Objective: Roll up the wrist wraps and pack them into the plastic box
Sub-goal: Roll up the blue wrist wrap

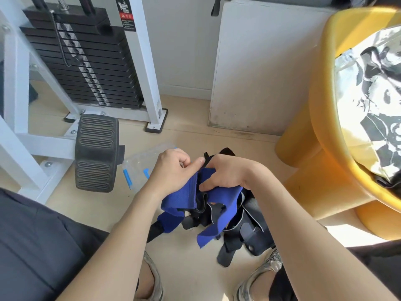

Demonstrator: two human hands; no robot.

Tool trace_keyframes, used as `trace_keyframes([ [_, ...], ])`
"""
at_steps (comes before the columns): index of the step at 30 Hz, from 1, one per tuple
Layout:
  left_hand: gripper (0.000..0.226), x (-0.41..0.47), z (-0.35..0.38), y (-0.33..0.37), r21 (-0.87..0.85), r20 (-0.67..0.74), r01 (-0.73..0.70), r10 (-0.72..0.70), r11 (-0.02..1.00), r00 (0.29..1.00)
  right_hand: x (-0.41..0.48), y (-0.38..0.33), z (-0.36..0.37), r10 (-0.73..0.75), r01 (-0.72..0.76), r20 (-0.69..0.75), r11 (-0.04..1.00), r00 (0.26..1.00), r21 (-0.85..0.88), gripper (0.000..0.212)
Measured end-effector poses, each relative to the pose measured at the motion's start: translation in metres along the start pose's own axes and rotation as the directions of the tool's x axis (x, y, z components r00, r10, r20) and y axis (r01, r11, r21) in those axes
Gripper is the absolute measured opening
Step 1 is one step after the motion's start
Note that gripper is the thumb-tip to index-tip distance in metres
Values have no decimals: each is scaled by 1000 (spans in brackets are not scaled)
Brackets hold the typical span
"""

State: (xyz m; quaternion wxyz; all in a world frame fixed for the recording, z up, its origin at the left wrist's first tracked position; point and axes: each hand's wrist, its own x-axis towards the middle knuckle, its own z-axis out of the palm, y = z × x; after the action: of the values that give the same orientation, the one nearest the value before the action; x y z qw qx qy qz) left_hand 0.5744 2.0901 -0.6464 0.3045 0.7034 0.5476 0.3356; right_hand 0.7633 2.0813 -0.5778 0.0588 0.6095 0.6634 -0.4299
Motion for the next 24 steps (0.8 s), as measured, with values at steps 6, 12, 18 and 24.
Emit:
trace_keyframes([
  [6,70,1,9,8,66,-15,-21,22,998,1000,6,0,8,-155,157,32,986,987,-59,20],
  [12,71,1,13,6,66,-44,-9,12,998,999,3,0,12,-239,201,145,951,960,235,8],
  [18,67,1,16,6,69,22,-11,10,998,1000,1,9,14,-326,184,202,838,923,514,21],
  [24,73,0,6,-4,-11,317,128,-118,992,941,4,14,11,-211,162,107,923,972,349,24],
])
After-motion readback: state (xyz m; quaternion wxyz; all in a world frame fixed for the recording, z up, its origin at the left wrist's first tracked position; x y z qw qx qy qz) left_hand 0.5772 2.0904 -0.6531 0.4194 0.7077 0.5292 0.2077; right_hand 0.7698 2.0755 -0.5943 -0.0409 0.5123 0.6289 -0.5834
